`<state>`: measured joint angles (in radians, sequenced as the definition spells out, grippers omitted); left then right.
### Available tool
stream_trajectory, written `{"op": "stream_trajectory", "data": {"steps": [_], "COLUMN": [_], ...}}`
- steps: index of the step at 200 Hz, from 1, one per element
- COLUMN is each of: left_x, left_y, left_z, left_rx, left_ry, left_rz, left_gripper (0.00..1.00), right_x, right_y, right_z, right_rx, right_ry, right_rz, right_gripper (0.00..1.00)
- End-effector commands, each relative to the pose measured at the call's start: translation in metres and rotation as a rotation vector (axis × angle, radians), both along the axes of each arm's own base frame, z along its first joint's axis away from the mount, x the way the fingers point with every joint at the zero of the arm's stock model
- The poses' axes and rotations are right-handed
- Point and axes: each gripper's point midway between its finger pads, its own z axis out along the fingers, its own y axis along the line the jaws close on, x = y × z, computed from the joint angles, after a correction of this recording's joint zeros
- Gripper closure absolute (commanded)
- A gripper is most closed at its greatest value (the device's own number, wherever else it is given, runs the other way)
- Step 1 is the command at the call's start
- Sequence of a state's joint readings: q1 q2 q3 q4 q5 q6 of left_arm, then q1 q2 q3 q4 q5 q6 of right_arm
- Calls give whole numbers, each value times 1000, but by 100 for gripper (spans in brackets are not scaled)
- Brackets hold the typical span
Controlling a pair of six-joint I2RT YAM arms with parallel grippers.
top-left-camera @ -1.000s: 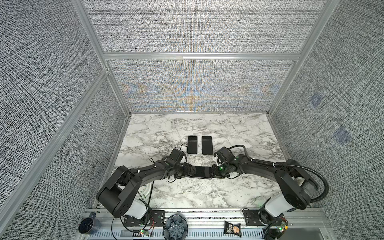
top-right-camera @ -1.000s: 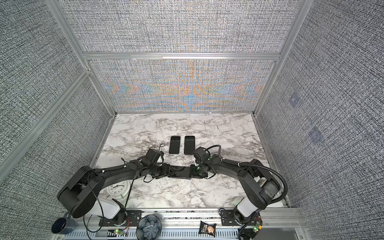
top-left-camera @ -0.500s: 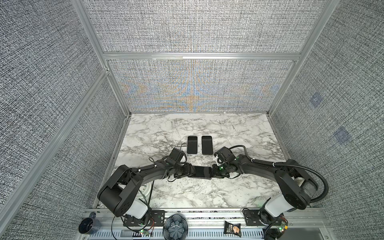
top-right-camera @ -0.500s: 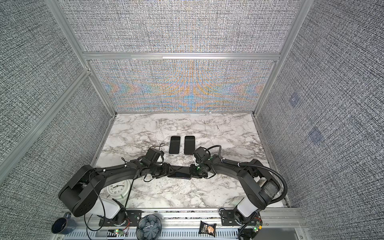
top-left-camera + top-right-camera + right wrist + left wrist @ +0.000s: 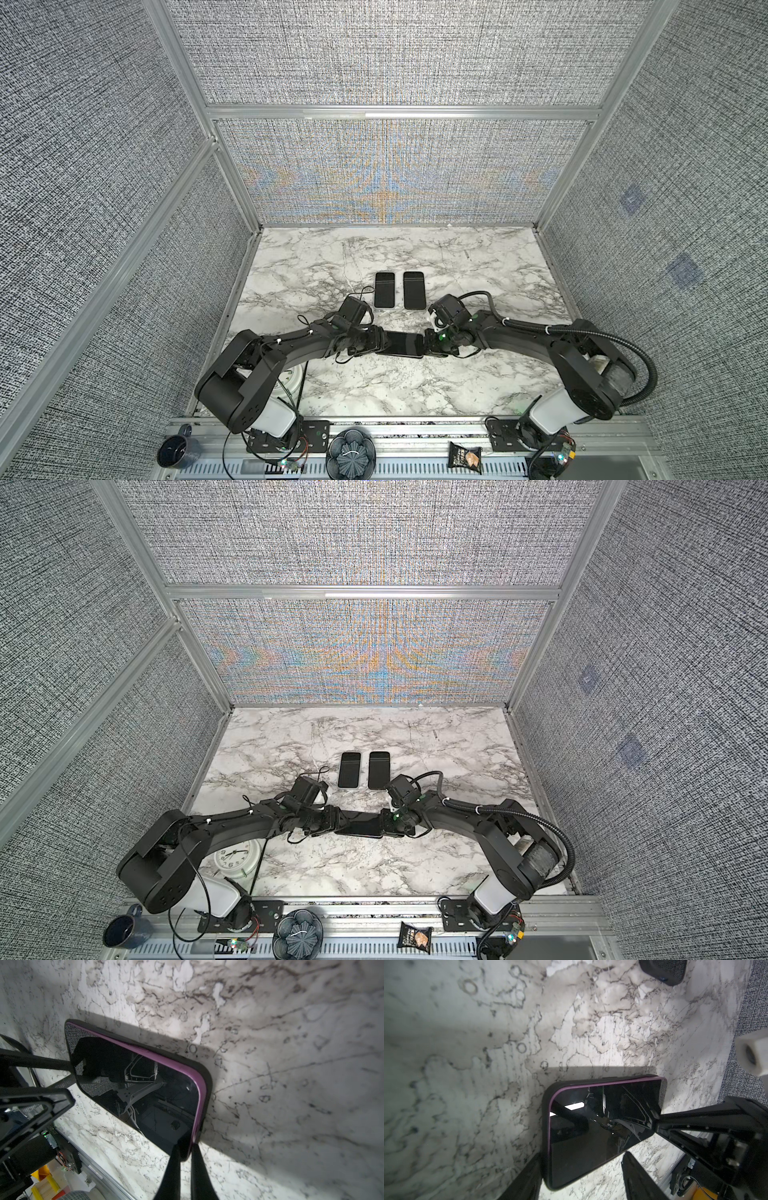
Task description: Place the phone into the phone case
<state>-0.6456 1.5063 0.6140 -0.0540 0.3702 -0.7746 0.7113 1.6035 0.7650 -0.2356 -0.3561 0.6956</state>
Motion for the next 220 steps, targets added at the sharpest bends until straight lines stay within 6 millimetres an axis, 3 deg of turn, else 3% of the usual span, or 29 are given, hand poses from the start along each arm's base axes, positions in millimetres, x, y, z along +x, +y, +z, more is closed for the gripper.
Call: {"op": "stream_trajectory", "data": {"steps": [1, 82, 132, 150, 175, 220], "left_x": [-10, -9, -13, -17, -17, 5], "left_y": [4, 5, 11, 11, 15, -1], "left_z": [-11, -9, -4, 4, 12, 20], "left_rx": [21, 20, 41, 31, 44, 16], "left_ry": [45, 36, 22, 9, -18, -43], "left_rz": [-6, 2, -10, -37, -46, -23], "left_gripper": [37, 36, 34, 32, 29, 29], "right_x": [-13, -15, -11, 2, 27, 42], "right_y": [2, 0, -10, -26, -40, -41], "right_z": [-20, -21, 34, 51, 62, 49], "right_rx": [-24, -35, -33, -110, -181, -201], "right_ry": [15, 10, -100, -196, -261, -223], "right_rz": [48, 49, 67, 85, 111, 62], "right_gripper": [90, 90, 88, 83, 77, 72]}}
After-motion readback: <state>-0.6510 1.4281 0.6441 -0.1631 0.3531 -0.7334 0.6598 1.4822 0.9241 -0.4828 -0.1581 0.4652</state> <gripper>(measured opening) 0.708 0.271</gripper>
